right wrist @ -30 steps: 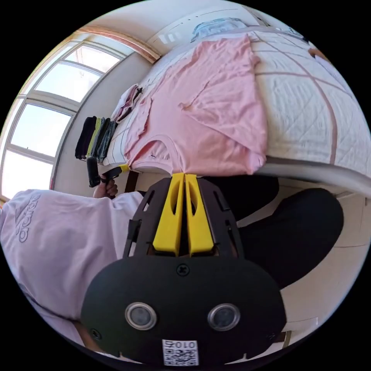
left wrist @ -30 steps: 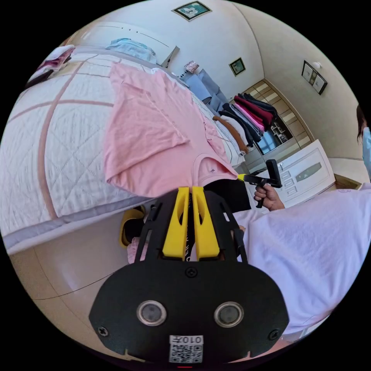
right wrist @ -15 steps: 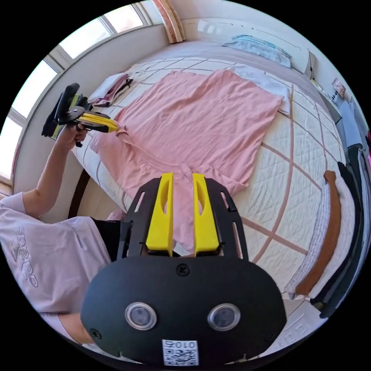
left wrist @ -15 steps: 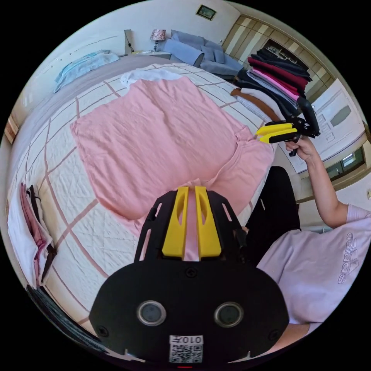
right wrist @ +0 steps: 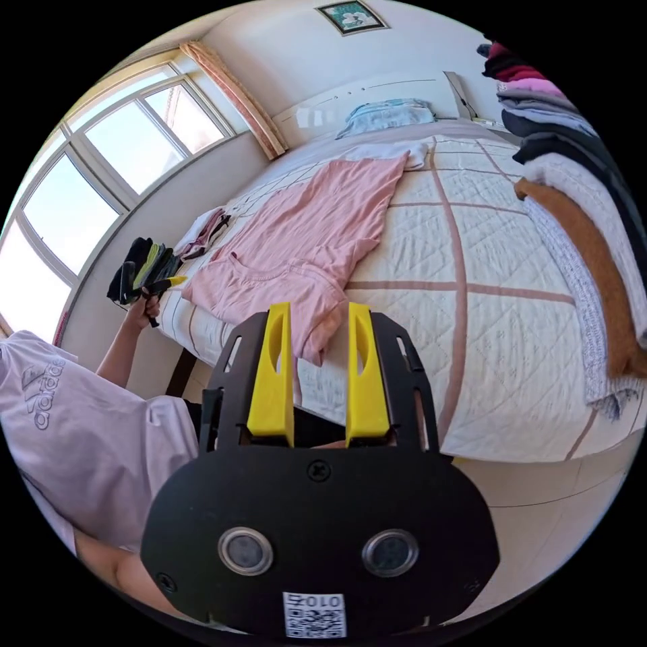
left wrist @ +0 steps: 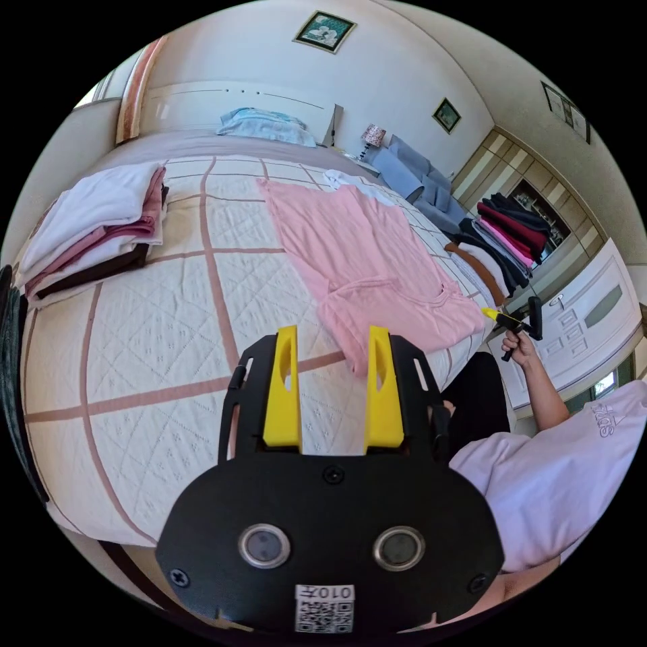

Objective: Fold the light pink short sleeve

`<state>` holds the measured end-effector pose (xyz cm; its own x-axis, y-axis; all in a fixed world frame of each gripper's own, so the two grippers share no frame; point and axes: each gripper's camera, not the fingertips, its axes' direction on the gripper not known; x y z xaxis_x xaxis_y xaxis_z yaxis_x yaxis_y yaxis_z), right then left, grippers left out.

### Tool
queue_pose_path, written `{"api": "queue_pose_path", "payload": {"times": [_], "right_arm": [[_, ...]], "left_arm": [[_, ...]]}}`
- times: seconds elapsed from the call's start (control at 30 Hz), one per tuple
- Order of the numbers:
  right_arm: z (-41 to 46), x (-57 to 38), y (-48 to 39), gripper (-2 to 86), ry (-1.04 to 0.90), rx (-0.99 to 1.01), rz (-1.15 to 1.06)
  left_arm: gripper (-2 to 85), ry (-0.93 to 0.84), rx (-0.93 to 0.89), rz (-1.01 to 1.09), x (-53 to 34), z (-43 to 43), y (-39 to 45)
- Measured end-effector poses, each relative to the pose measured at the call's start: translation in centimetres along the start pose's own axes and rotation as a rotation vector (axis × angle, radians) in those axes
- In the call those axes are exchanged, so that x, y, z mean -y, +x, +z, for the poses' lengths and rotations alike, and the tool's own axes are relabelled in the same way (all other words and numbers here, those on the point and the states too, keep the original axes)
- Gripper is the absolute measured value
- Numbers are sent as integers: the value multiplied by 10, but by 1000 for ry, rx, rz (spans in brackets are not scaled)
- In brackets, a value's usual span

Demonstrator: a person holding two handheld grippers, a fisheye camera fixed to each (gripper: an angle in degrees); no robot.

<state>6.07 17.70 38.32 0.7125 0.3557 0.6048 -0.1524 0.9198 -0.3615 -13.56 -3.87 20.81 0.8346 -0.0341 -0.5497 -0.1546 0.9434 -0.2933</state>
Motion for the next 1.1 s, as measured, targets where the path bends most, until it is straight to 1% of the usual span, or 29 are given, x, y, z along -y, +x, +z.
{"api": "queue_pose_path", "payload": {"times": [0.13, 0.23, 0.3, 0.37, 0.43, 0.47, 0.5, 0.57, 0.63, 0.73, 0.87, 0.93, 1.1], "right_arm": [[5, 4, 1, 109, -12, -8, 6], [7, 4, 1, 108, -31, -61, 13], [10, -1, 6, 116, -62, -118, 50], [8, -8, 14, 121, -33, -93, 87], [10, -12, 19, 119, -13, 2, 120], [11, -12, 19, 118, -14, 13, 121], [15, -11, 15, 113, -21, 22, 114], [20, -10, 6, 102, -29, 7, 98], [25, -11, -3, 76, -62, -49, 96], [19, -17, -14, 47, -22, -61, 51], [1, -22, -26, 41, -26, 1, -60], [-7, -29, -32, 40, -62, -26, -107], [-20, -46, -37, 39, -81, 8, -150]], "left_arm": [[134, -76, -67, -39, 14, 32, -12], [120, -110, 14, -13, 22, 43, -5], [107, -80, -2, 1, 22, 39, -4], [100, -39, -28, -10, 19, 35, -8], [97, -65, -61, -24, 20, 41, -15], [96, -110, -95, -29, 22, 49, -18], [95, -134, -102, -23, 23, 55, -16], [90, -117, -78, -3, 23, 54, -10], [80, -125, -74, 11, 22, 56, -7], [51, -121, -103, 61, 21, 56, -3], [25, -109, -150, 104, 23, 41, -2], [20, -121, -153, 123, 25, 35, 1], [15, -187, -88, 168, 17, 25, 19]]}}
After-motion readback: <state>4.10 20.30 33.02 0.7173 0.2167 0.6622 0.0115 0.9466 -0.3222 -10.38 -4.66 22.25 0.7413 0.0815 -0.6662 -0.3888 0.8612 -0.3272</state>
